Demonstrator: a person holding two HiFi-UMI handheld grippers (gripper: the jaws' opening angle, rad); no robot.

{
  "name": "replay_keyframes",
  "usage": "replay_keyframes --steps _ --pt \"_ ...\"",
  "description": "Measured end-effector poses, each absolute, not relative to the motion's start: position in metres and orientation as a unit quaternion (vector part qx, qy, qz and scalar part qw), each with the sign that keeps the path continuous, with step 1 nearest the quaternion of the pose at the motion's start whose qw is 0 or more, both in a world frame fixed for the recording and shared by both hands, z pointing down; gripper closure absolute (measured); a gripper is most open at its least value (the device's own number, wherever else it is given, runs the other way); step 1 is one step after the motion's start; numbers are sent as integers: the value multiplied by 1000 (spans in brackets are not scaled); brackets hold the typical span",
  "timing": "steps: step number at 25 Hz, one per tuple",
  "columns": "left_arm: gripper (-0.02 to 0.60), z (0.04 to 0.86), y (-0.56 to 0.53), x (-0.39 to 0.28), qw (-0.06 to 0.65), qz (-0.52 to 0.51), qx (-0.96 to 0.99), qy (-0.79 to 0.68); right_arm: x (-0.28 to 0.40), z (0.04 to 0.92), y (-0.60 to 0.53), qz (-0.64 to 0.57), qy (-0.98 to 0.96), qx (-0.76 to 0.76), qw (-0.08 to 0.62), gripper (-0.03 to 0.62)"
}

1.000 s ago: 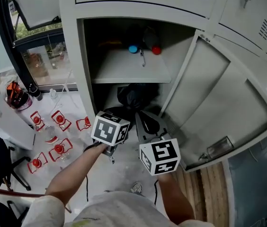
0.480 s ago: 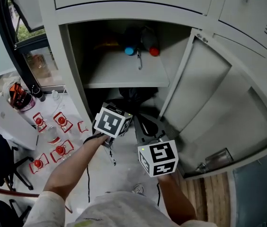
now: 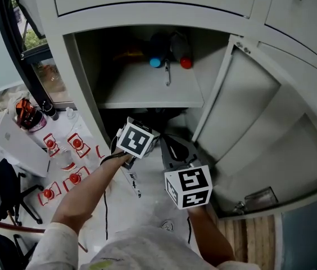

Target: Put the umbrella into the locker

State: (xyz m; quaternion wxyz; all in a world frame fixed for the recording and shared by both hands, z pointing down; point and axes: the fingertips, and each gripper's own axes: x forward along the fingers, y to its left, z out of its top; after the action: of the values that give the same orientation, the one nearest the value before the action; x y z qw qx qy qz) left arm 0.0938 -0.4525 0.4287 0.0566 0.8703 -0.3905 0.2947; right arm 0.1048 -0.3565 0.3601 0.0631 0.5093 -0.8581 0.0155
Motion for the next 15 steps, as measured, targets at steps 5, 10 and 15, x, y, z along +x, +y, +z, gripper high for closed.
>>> replay_keyframes --steps 5,10,15 --pt "337 434 -466 94 52 303 865 -397 110 362 -359 21 -857 511 65 591" --pt "337 437 -480 97 26 311 863 -397 114 360 -361 22 -855 514 60 591" --pt "337 442 -486 95 0 341 854 -393 113 359 -363 25 -854 518 52 591"
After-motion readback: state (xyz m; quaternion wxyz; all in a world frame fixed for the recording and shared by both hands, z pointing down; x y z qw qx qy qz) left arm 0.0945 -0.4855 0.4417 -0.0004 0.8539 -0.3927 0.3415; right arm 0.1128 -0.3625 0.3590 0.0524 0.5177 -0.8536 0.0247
